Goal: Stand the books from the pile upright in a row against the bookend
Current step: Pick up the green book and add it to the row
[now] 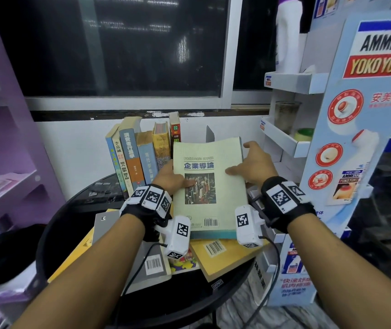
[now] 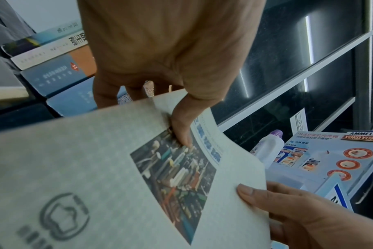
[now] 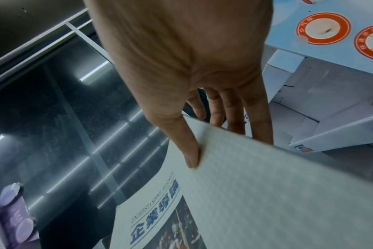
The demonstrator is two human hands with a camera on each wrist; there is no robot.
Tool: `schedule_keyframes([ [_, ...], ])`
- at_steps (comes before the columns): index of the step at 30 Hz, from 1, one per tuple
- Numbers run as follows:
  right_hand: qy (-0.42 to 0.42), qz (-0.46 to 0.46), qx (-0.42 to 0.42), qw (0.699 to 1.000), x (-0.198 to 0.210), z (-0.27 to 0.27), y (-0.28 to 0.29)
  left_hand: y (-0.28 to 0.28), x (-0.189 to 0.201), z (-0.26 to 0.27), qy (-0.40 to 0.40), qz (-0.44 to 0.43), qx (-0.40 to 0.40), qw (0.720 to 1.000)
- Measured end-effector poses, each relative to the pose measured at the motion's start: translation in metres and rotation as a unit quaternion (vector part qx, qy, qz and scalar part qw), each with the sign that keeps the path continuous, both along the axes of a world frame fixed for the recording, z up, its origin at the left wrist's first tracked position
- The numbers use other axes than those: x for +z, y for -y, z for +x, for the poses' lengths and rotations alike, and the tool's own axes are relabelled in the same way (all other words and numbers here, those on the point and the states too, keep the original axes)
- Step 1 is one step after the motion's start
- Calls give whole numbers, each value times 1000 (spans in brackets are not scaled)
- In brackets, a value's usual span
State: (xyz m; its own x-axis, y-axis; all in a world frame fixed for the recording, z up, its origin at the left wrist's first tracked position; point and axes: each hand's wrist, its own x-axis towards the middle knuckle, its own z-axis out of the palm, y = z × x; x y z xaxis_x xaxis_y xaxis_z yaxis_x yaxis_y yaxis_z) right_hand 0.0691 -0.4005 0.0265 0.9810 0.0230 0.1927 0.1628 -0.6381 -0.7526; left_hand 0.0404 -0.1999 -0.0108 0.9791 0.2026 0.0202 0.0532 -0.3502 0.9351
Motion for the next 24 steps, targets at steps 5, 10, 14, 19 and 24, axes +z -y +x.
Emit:
schedule_keyframes([
  [5, 59, 36, 35, 997, 8, -3, 2, -4, 9, 6, 81, -22, 33, 996],
  [10, 116, 40, 63, 991, 2, -6, -3, -8, 12, 7, 112, -38, 38, 992],
  [14, 140, 31, 82, 986, -2, -5, -5, -13, 11, 4, 116, -82, 7, 990],
  [19, 114, 57, 137, 982, 5, -4, -4, -18, 11, 10, 131, -126, -9, 983],
  [24, 53, 20, 220, 974, 31, -8, -1, -21, 14, 17, 128, -121, -23, 984],
])
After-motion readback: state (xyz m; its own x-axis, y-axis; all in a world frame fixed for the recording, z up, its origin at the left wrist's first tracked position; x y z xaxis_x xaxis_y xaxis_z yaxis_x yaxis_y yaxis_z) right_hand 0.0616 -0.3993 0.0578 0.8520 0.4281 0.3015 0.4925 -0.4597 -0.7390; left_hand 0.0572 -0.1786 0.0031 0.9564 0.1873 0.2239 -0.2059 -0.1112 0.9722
